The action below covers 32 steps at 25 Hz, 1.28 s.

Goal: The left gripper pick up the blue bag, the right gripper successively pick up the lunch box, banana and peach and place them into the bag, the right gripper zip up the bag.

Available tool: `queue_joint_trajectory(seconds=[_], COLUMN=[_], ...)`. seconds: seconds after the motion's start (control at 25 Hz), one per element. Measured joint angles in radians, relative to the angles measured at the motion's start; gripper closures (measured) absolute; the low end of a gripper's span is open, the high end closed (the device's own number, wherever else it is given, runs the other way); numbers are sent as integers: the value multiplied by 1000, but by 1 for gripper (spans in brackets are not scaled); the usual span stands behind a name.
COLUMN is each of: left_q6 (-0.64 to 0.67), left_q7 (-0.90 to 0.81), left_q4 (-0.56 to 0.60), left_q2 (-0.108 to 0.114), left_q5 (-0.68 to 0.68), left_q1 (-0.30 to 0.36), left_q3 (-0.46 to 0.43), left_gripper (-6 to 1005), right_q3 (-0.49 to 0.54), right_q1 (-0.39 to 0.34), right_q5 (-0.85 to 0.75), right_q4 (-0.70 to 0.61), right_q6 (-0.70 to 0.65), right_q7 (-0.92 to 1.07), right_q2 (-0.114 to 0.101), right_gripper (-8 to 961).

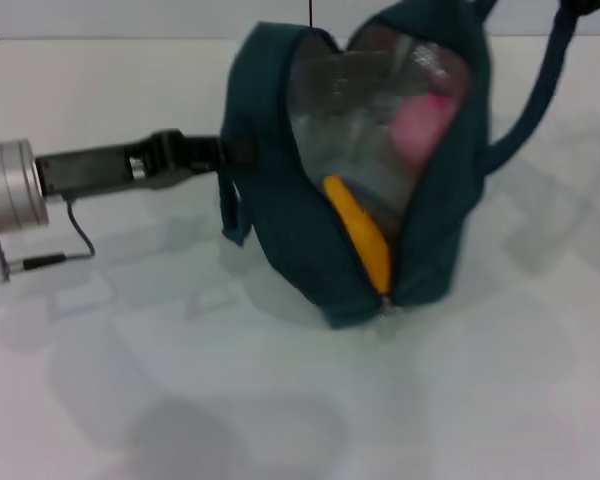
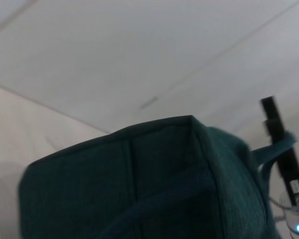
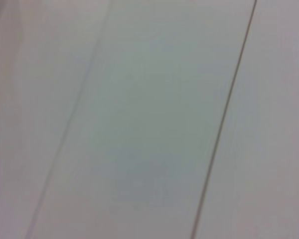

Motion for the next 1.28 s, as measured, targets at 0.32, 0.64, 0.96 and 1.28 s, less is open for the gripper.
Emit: queue_joint_trajectory(seconds=[0.32,0.64,0.96,1.28], left_q6=[99,41,10,25], left_q7=[13,11,21,21], left_q4=[-48,-50,-50,-49], left_q2=[-18,-19,-20,-18], left_q5=[0,-14,9,11], left_q1=[-6,-15,-29,-39], left_q3=[-2,-1,7,18], left_gripper=[932,929,925,873], right_q3=[-26,-41,-44,-68], right_q1=[-62,1,13,8], right_q5=[-20,-109,-127,-182], right_q4=[-55,120,192,198], right_q6=[-32,46,45,42], right_q7=[73,121,164,225], right_q2=[-9,-9,-8,-9], right_gripper=[187,187,187,187])
